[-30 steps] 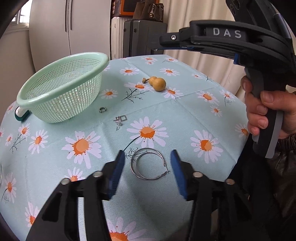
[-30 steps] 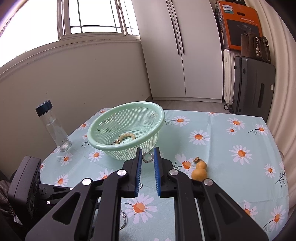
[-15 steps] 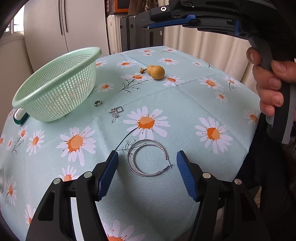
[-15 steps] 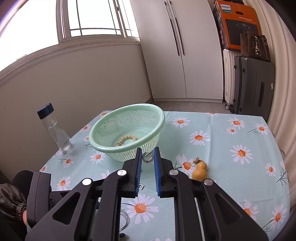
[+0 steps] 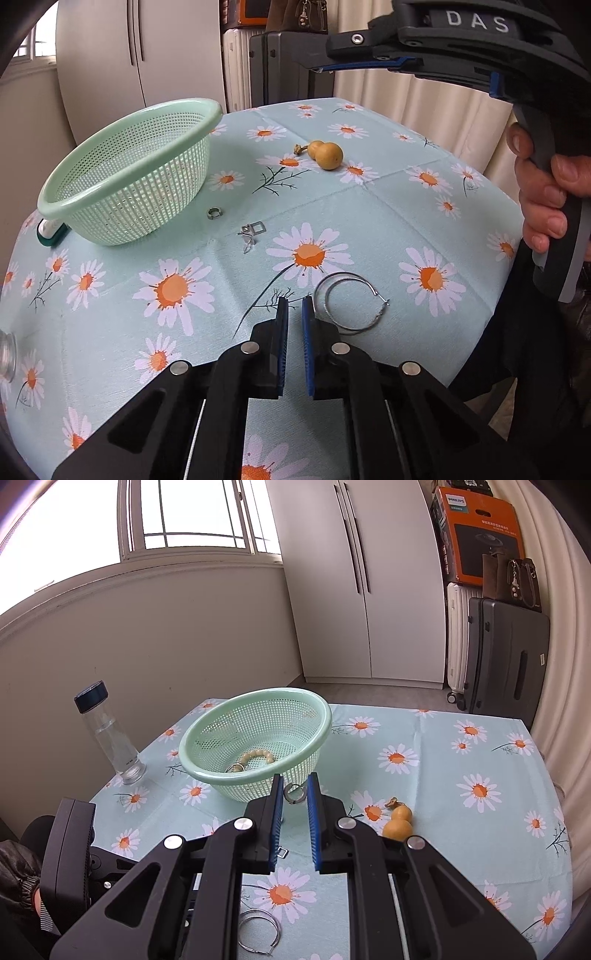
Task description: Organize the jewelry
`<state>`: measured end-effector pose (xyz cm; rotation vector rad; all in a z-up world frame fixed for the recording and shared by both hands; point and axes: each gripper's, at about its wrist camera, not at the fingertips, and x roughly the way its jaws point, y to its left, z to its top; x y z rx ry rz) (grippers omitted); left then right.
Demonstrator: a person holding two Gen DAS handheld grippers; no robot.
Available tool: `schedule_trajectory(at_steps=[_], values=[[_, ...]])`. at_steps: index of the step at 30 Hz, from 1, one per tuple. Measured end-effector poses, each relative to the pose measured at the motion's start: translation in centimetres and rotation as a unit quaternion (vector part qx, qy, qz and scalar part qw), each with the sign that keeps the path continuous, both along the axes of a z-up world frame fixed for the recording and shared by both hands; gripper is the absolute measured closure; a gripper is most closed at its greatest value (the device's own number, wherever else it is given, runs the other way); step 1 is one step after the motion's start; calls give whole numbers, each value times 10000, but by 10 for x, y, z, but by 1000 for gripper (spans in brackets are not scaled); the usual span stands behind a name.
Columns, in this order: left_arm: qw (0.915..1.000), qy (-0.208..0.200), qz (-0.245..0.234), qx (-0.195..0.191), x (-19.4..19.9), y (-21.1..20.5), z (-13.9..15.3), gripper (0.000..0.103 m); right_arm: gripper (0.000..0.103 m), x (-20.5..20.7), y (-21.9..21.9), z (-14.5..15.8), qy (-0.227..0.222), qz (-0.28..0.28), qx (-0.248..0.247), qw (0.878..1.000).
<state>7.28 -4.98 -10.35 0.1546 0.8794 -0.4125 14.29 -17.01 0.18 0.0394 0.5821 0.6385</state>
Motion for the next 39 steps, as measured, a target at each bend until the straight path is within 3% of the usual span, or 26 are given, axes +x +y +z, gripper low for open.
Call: schedule_trajectory(at_steps=[3, 5, 6, 7, 17, 21, 25, 34, 39], values=[[9998, 35, 68, -160, 0, 6, 3, 95, 88, 2, -1, -2, 35, -25, -21, 10000], [9988, 95, 12, -488, 0, 8, 7, 83, 88, 3, -2, -3, 74, -60, 2, 10000], [9982, 77, 15, -591, 0, 8, 9, 56, 88, 4, -3, -4, 93, -65, 20, 9999], [9982, -2, 29, -606, 0, 7, 10, 40, 88, 4, -3, -4, 105, -67, 24, 9999], [9983, 140, -526, -205, 8, -32, -10, 41, 88, 5, -13, -5, 136, -112, 82, 9998], [9968, -239, -753, 141, -1, -40, -17, 41, 88, 5, -16, -6, 162, -126, 130, 9997], [9967, -287, -746, 104, 1, -37, -15, 54, 88, 6, -18, -6, 170, -121, 163, 9996], [9974, -215, -686, 80, 2, -32, -12, 55, 88, 6, -20, -6, 177, -139, 163, 9996], [9982, -376, -442, -138, 1, -14, 12, 55, 88, 5, -16, -3, 151, -72, 175, 9997]])
